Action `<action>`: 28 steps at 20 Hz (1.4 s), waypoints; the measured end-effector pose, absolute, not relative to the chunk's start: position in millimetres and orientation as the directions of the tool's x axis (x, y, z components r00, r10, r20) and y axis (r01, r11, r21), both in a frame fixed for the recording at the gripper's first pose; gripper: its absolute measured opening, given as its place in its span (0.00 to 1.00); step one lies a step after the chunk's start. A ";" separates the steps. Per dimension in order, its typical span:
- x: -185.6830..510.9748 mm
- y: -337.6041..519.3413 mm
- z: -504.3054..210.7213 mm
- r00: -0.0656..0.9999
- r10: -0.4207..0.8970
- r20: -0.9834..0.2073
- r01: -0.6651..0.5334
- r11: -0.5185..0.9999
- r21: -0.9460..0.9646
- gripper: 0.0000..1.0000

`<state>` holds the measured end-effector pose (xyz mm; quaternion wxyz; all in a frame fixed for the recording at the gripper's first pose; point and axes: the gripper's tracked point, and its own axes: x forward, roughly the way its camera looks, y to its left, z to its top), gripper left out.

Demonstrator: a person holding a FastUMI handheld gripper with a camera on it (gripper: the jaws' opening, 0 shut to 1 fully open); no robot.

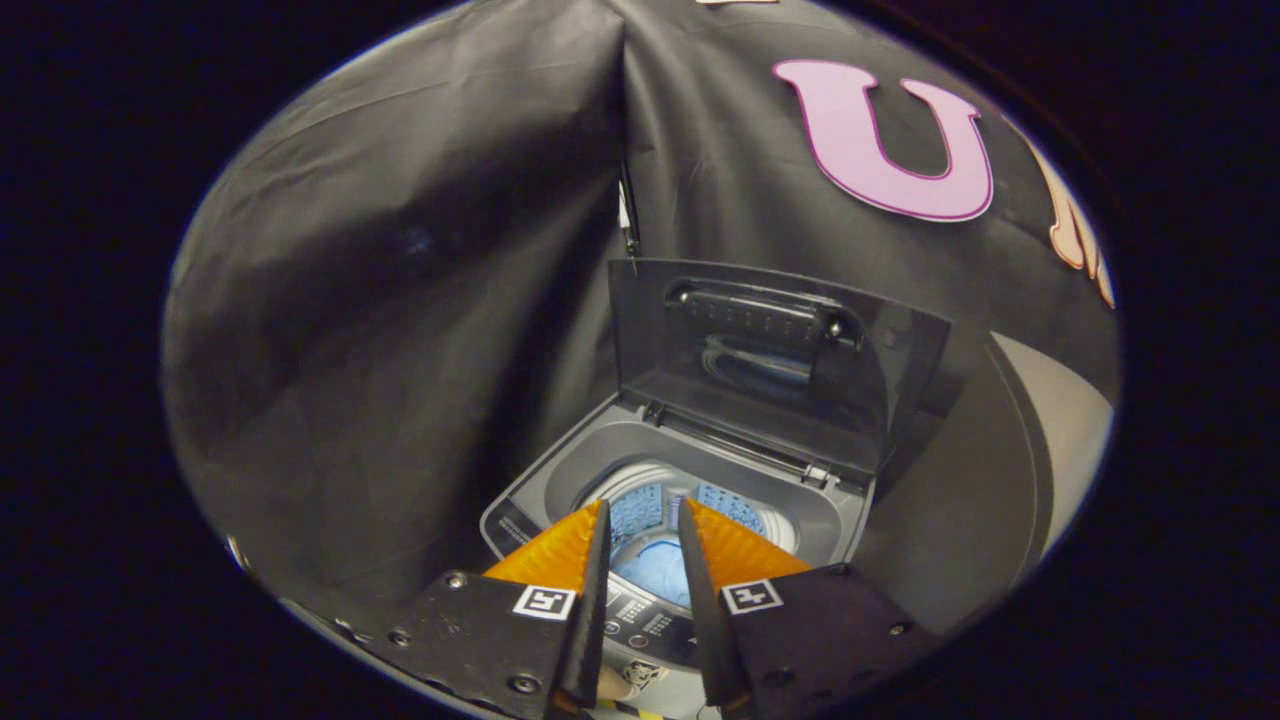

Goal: Put the clothes into the washing machine and then close the washing machine lid.

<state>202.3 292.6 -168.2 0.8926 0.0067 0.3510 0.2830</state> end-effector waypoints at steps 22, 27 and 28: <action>210.4 221.7 -71.6 0.821 0.437 -0.368 -0.407 0.899 0.161 0.39; 204.4 196.1 -39.1 0.864 0.409 -0.294 -0.377 0.912 0.161 0.39; 202.3 192.0 -32.6 0.872 0.401 -0.282 -0.370 0.916 0.156 0.39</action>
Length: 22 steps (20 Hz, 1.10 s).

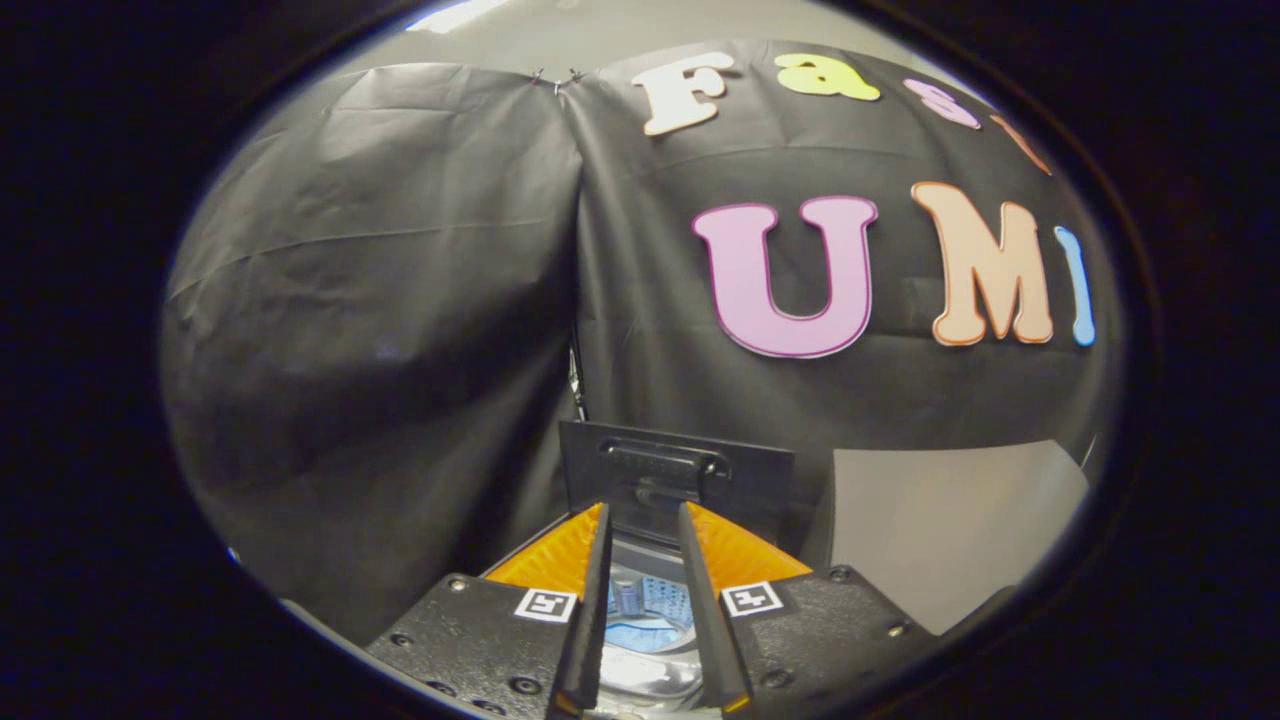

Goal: Put the clothes into the washing machine and then close the washing machine lid.

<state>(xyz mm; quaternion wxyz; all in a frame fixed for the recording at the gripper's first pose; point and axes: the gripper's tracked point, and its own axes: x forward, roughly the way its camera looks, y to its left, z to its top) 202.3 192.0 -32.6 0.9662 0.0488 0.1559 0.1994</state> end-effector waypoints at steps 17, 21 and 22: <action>178.4 150.1 -22.8 0.912 0.336 -0.234 -0.307 0.940 0.149 0.39; 175.2 133.2 -18.1 0.925 0.313 -0.217 -0.288 0.948 0.137 0.39; 176.8 128.4 -16.9 0.929 0.305 -0.209 -0.281 0.950 0.134 0.39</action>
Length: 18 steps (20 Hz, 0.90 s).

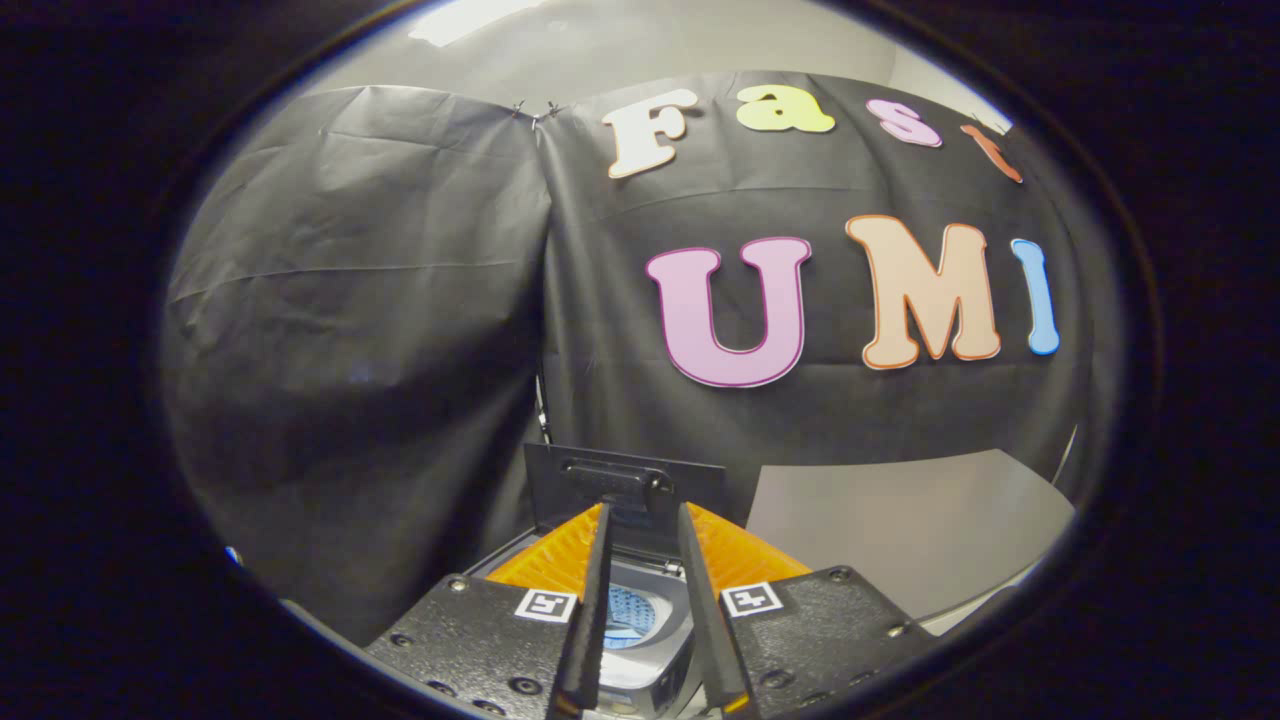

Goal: Put the clothes into the washing machine and then close the washing machine lid.

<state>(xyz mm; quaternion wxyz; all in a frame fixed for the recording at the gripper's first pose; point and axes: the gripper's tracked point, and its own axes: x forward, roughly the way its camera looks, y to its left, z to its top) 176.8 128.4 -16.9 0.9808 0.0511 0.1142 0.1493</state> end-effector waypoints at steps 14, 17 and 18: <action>158.5 77.4 -21.5 0.973 0.189 -0.135 -0.176 0.979 0.107 0.39; 168.8 88.4 -14.5 0.970 0.207 -0.129 -0.191 0.973 0.127 0.39; 173.7 95.9 -10.6 0.968 0.219 -0.122 -0.202 0.969 0.139 0.39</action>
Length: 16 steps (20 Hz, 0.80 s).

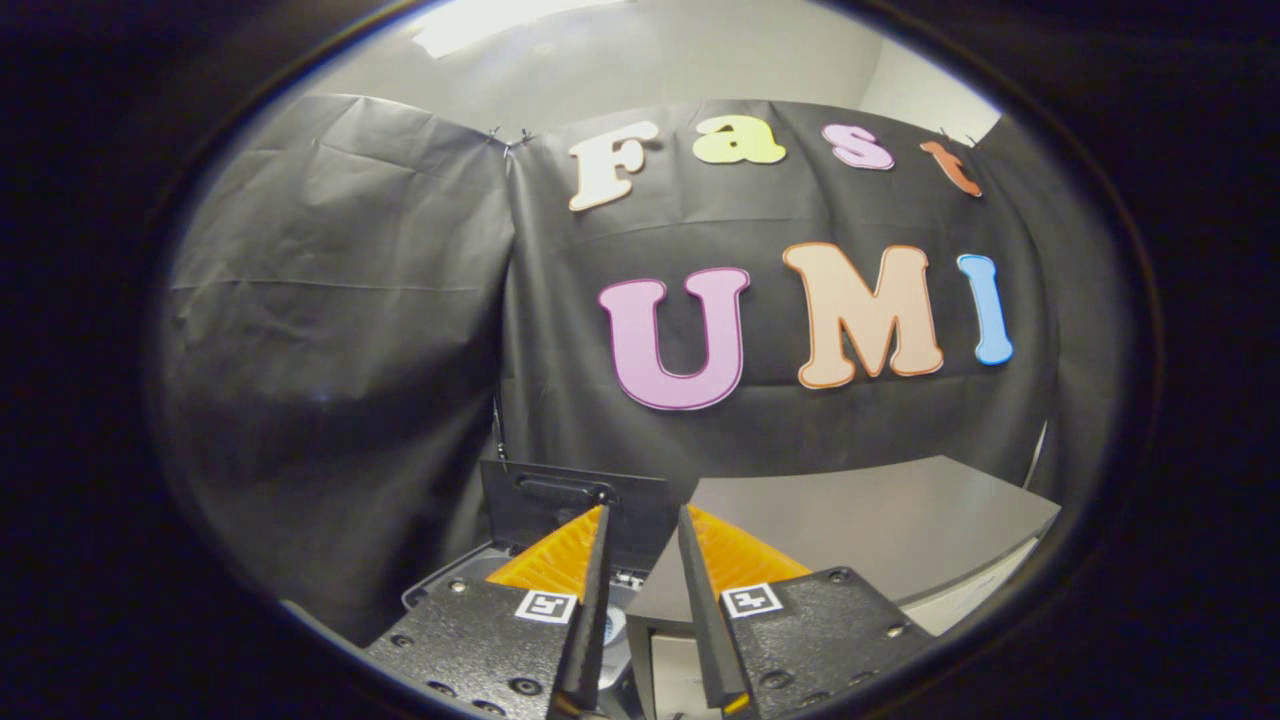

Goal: Put the clothes into the washing machine and then close the washing machine lid.

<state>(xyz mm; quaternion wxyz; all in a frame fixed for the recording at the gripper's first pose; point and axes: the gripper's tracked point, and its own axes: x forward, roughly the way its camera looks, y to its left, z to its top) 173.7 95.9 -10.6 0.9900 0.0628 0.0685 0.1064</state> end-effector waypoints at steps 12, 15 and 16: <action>335.2 207.6 -7.3 0.950 0.255 -0.179 -0.223 0.958 0.181 0.39; 383.8 216.9 -30.6 0.963 0.191 -0.193 -0.169 0.978 0.123 0.39; 398.0 218.4 -38.9 0.967 0.167 -0.192 -0.148 0.983 0.109 0.40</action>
